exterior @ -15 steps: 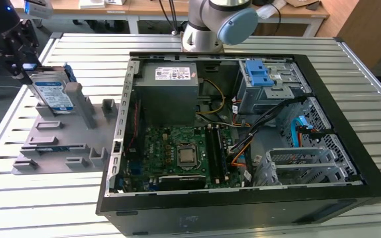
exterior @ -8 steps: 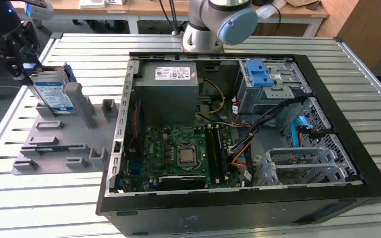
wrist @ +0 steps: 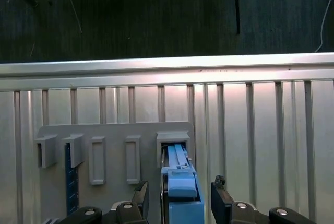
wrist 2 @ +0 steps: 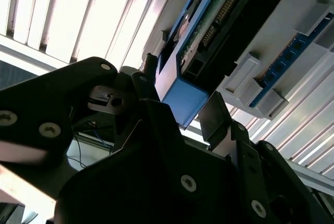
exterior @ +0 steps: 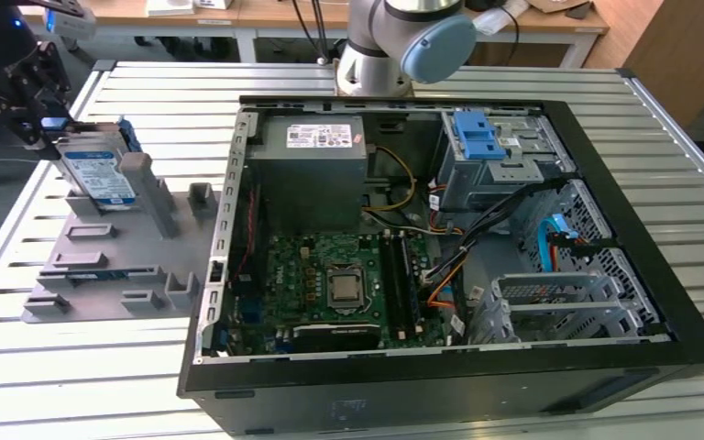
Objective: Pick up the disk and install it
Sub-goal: 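Pick up the disk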
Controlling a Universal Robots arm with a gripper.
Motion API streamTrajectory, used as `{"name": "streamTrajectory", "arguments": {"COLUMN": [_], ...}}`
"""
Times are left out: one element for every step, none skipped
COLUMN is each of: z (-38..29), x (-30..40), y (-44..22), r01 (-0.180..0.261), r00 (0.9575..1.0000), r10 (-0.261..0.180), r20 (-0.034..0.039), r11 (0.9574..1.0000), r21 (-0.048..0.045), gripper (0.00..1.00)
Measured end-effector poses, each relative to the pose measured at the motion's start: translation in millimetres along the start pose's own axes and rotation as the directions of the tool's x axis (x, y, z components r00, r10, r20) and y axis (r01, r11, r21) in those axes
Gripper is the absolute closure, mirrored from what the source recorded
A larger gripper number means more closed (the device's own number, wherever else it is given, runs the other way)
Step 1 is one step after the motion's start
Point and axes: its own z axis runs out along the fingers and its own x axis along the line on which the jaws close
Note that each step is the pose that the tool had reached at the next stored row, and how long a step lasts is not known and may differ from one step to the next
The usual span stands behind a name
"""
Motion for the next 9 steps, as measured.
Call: {"name": "streamTrajectory", "arguments": {"z": [0.3, 0.3, 0.4, 0.4, 0.5, 0.5, 0.5, 0.5, 0.5], "x": [-0.1, -0.2, -0.2, -0.3, -0.4, -0.4, -0.4, -0.5, -0.5], "y": [0.0, 0.0, 0.1, 0.1, 0.1, 0.1, 0.1, 0.1, 0.1], "r01": [0.0, 0.0, 0.0, 0.0, 0.0, 0.0, 0.0, 0.0, 0.0], "r00": [1.0, 1.0, 1.0, 1.0, 1.0, 1.0, 1.0, 1.0, 1.0], "r10": [0.0, 0.0, 0.0, 0.0, 0.0, 0.0, 0.0, 0.0, 0.0], "r20": [0.0, 0.0, 0.0, 0.0001, 0.0001, 0.0001, 0.0001, 0.0001, 0.0001], "r11": [1.0, 1.0, 1.0, 1.0, 1.0, 1.0, 1.0, 1.0, 1.0], "r21": [0.0001, 0.0, 0.0, 0.0001, 0.0002, 0.0002, 0.0002, 0.0002, 0.0001], "gripper": [0.41, 0.41, 0.41, 0.41, 0.41, 0.41, 0.42, 0.49, 0.49]}}
